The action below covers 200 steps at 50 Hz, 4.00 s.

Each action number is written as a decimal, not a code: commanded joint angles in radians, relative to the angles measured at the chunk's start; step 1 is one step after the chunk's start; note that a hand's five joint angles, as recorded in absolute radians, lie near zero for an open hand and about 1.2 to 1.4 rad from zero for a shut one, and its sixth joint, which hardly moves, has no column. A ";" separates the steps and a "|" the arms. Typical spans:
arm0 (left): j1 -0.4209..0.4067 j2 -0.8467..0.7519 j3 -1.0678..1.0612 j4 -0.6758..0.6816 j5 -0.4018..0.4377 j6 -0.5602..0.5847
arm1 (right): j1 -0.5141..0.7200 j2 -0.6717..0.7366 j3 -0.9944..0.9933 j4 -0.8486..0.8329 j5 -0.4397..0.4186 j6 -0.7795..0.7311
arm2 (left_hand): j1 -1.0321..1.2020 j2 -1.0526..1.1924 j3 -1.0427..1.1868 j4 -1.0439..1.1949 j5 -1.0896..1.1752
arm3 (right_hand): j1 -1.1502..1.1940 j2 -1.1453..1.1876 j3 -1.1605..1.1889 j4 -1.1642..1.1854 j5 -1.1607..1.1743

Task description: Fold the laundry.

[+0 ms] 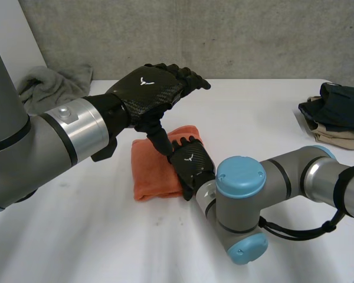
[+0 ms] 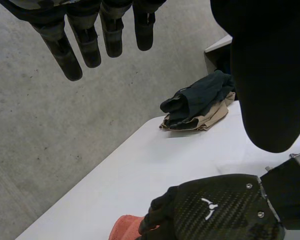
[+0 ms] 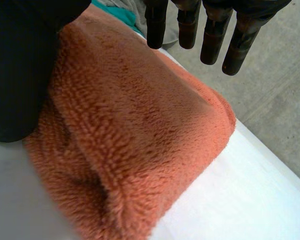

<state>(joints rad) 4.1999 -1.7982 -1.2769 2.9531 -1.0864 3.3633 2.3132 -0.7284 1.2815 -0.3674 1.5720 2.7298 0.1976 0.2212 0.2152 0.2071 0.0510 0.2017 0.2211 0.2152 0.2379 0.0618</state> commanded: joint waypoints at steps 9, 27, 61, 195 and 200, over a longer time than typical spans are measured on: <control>-0.001 0.005 -0.001 0.000 0.002 -0.001 | -0.001 0.066 -0.102 -0.039 -0.030 -0.012 | 0.081 0.057 0.063 0.071 0.053 | 0.323 0.304 0.310 0.287 0.289; 0.000 0.007 -0.001 0.000 0.002 -0.001 | -0.041 0.141 -0.238 -0.018 -0.095 -0.012 | 0.089 0.066 0.072 0.080 0.061 | 0.864 0.844 0.850 0.828 0.829; 0.055 0.026 0.004 0.003 0.003 -0.082 | -0.440 -0.065 -0.275 -0.042 -0.365 0.010 | 0.125 0.101 0.107 0.115 0.097 | 1.195 1.175 1.181 1.158 1.160; 0.654 -0.835 0.579 0.549 -0.130 0.169 | -0.403 -0.545 0.685 -0.160 -0.245 -0.070 | 0.189 0.166 0.171 0.180 0.161 | -0.027 -0.047 -0.041 -0.063 -0.062; 0.655 -0.912 0.643 0.549 -0.066 0.174 | -0.403 -0.534 0.684 -0.162 -0.245 -0.074 | 0.195 0.171 0.177 0.185 0.167 | -0.027 -0.047 -0.041 -0.063 -0.062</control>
<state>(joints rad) 4.8566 -2.6257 -0.7115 3.4991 -1.2064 3.5334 1.9046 -1.2733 1.9664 -0.5282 1.3263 2.6603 0.3198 0.3194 0.3162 0.3225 0.1500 0.2049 0.2230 0.2162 0.2399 0.0654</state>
